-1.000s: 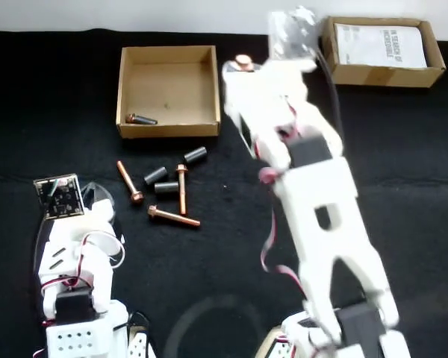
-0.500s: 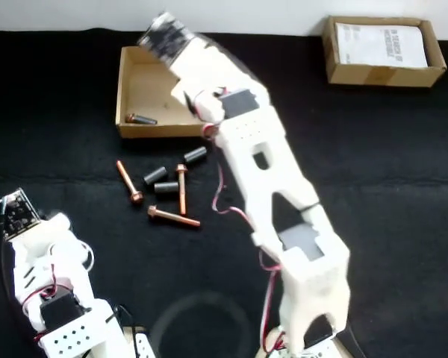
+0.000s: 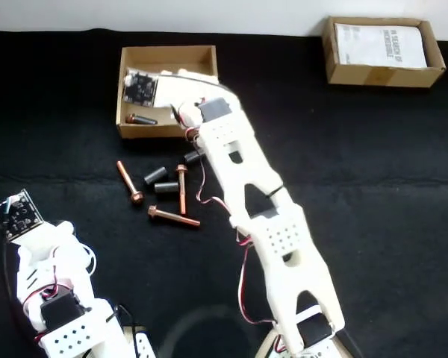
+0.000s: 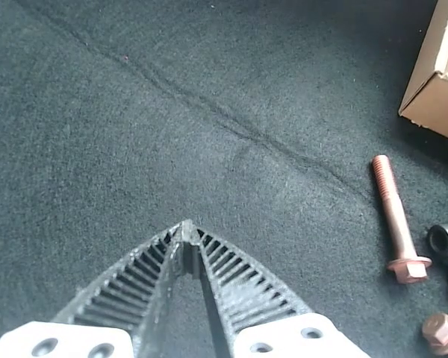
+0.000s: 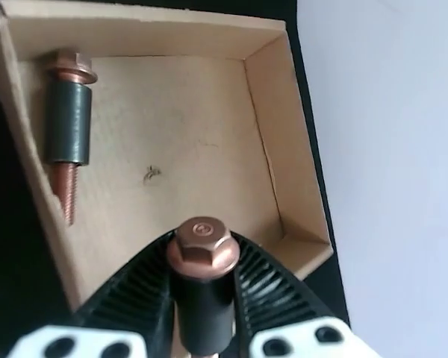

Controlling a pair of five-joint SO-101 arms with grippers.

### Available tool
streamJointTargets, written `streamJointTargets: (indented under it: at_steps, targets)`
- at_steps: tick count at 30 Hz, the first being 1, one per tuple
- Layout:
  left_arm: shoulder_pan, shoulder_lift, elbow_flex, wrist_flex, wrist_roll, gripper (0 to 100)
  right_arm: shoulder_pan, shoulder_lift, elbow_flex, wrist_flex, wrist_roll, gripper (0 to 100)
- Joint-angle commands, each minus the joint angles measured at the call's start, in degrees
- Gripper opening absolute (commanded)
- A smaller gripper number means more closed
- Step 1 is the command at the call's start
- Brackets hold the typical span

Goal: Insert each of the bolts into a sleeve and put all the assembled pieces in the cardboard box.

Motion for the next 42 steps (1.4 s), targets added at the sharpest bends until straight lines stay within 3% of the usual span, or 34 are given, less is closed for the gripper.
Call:
streamJointTargets:
  at_steps: [1,3,9,13,18,26,29,33,38,42]
  targets:
    - [-0.3,-1.8,1.0,0.0,-0.3,1,-0.1,3.6,-10.9,-1.6,1.4,0.9]
    - [-0.4,-1.8,1.0,0.0,-0.3,1,0.0,6.1,-14.8,-1.4,1.7,3.2]
    - [-0.4,-1.8,1.0,0.0,-0.3,1,-0.3,8.3,-25.1,11.3,1.7,26.7]
    - [-0.4,-1.8,1.0,0.0,-0.7,1,-0.7,8.0,-33.0,19.8,1.5,25.5]
    - [-0.4,-1.6,1.0,0.2,-8.4,1,-2.3,7.3,-41.8,32.8,1.1,25.5]
    - [-0.1,-1.4,1.0,0.3,-10.5,1,-5.6,-4.7,-41.8,51.6,-18.5,23.4]
    - [-0.1,-1.4,1.0,0.4,-10.6,1,-6.5,-8.7,-41.0,57.5,-22.7,23.4]
    - [0.0,-1.4,1.0,0.4,-10.6,1,-4.9,-12.4,-35.5,58.0,-30.1,23.4]
    - [0.0,-1.4,1.0,0.4,-10.6,1,-2.8,-18.6,-18.5,57.9,-40.9,23.4]
    - [0.0,-1.4,1.0,0.4,-10.6,1,-3.7,-22.1,-7.4,57.6,-40.8,23.4]
